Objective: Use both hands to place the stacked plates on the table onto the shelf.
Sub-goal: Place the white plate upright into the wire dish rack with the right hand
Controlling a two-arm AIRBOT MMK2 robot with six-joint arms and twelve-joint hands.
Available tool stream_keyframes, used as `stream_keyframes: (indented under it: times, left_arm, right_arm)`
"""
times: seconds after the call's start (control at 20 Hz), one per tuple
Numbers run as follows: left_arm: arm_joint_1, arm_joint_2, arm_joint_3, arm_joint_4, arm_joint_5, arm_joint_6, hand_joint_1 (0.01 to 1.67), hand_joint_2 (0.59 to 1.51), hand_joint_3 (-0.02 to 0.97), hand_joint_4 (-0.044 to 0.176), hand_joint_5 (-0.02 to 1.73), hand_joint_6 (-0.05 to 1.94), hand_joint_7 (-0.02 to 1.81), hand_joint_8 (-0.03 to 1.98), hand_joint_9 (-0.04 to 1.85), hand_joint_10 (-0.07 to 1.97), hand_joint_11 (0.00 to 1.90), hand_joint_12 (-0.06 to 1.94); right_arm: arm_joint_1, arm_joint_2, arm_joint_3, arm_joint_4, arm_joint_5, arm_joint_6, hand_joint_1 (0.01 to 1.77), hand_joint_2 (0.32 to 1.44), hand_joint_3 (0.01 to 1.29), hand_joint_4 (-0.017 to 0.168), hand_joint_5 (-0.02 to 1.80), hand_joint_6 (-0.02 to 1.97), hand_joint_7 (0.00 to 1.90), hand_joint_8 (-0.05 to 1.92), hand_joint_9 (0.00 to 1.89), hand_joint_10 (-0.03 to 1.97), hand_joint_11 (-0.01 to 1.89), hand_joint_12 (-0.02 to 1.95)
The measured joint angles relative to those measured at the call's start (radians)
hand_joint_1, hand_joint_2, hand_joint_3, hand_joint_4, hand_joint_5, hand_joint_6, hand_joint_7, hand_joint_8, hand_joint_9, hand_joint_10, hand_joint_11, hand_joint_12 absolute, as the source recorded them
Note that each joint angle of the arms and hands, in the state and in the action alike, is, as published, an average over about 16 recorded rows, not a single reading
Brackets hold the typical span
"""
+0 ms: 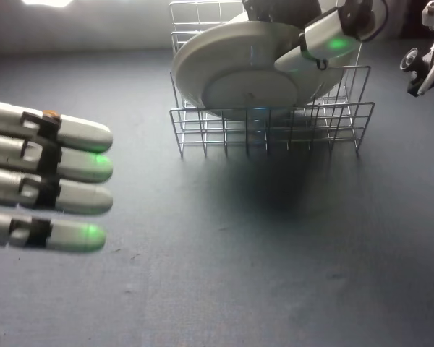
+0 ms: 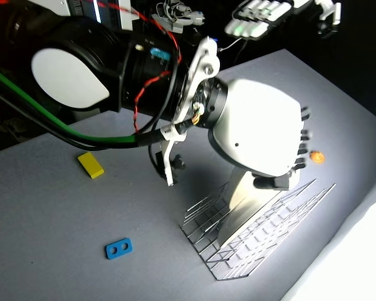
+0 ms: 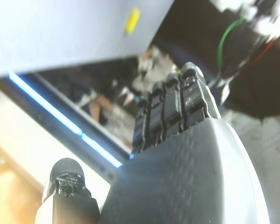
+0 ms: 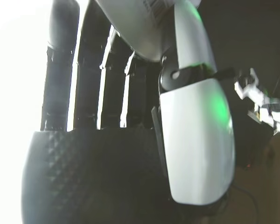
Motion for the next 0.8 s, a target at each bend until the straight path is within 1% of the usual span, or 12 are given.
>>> stream_keyframes:
  times: [0.15,0.25,0.55,0.65,0.8]
  left_arm:
    - [0.005,0.000,-0.006,0.003,-0.018,0.000,0.02,1.066,0.000,0.000,0.09,0.01,0.08,0.01,0.05,0.01,0.02,0.02]
    - [0.010,0.000,-0.009,0.000,-0.019,-0.001,0.02,1.065,0.000,0.000,0.08,0.01,0.08,0.01,0.05,0.01,0.02,0.01]
    - [0.027,0.003,-0.008,-0.018,0.006,0.008,0.02,1.065,0.000,0.000,0.06,0.01,0.07,0.01,0.04,0.01,0.02,0.01]
    - [0.032,0.004,-0.006,-0.020,0.014,0.012,0.02,1.065,0.000,0.000,0.06,0.01,0.07,0.01,0.04,0.01,0.02,0.01]
    - [0.038,0.005,-0.005,-0.024,0.027,0.016,0.02,1.066,0.000,0.000,0.06,0.01,0.08,0.01,0.05,0.01,0.02,0.01]
  right_arm:
    - [-0.019,-0.003,0.008,-0.001,0.002,-0.014,1.21,1.03,0.01,-0.011,0.87,0.89,1.02,1.04,1.03,0.86,0.82,1.34]
    - [-0.032,-0.004,0.011,-0.002,0.005,-0.024,1.21,1.03,0.01,-0.011,0.87,0.90,1.02,1.04,1.02,0.87,0.82,1.35]
    - [-0.067,-0.001,0.019,-0.002,0.023,-0.040,1.20,1.04,0.01,-0.010,0.87,0.94,0.99,1.06,0.98,0.88,0.80,1.36]
    - [-0.077,0.000,0.020,-0.002,0.029,-0.043,1.17,1.06,0.01,-0.009,0.84,0.92,0.97,0.99,0.94,0.88,0.76,1.37]
    - [-0.085,0.005,0.019,-0.001,0.038,-0.046,1.09,1.09,0.01,-0.008,0.79,0.77,0.92,0.85,0.87,0.82,0.67,1.37]
